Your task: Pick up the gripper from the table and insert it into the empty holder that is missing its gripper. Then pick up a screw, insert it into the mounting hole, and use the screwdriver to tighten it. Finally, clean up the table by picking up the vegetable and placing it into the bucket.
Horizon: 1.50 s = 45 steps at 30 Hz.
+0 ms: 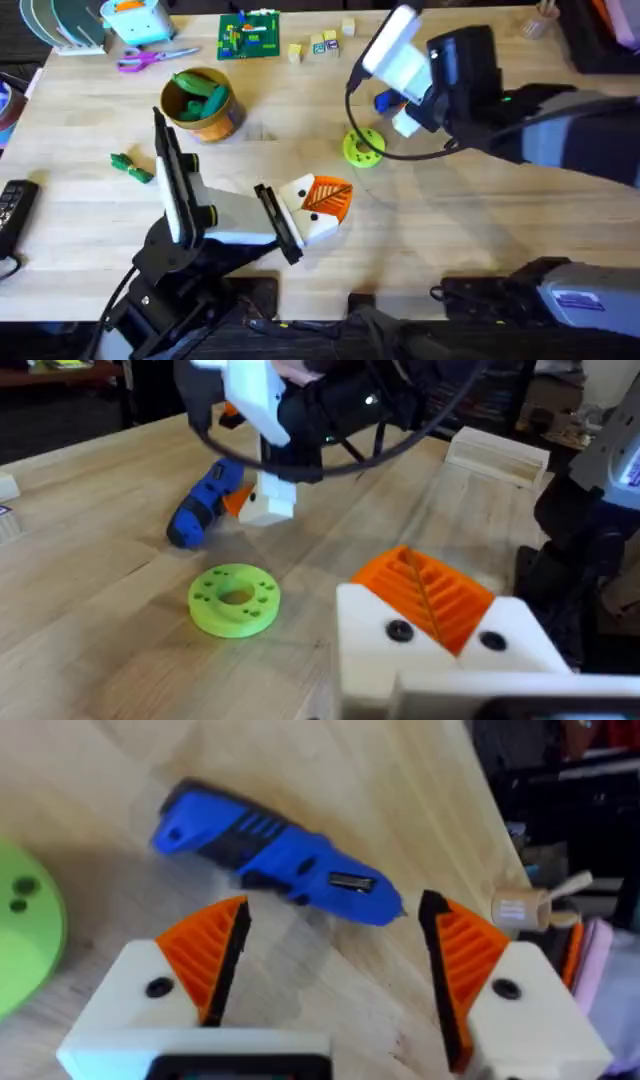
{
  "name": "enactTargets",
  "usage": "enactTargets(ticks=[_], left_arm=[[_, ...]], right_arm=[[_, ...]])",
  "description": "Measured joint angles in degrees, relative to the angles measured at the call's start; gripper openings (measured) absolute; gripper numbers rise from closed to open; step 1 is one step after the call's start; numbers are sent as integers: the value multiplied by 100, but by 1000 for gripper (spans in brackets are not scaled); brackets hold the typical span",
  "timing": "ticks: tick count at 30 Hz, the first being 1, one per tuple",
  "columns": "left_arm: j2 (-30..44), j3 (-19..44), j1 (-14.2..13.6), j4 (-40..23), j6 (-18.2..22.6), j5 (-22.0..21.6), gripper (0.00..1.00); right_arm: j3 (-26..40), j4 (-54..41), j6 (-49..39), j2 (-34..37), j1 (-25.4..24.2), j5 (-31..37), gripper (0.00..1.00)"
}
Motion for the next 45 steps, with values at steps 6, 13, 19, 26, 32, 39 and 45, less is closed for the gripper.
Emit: enactTargets(ticks=[6,13,19,26,32,39,45], left_arm=[[0,0,0,0,20,-17,639],[0,0,0,2,17,-17,992],[0,27,0,-40,-269,-219,992],[18,1281,0,-1972,-811,-1452,992],[680,3336,0,-4058,-1328,-3016,992],[2043,5901,0,-6424,-1609,-4754,990],[2594,7831,0,-8643,-2440,-5761,990]], right_arm=[[0,-508,1392,-856,0,52,993],[0,-1277,2698,-1325,-2,32,992],[0,-1518,3301,-1421,0,-484,992],[0,-1545,3641,-1421,0,-907,992],[0,-1545,3767,-1421,0,-999,992],[0,-1528,3801,-1421,0,-1006,992],[0,-1526,3801,-1421,0,-1006,993]])
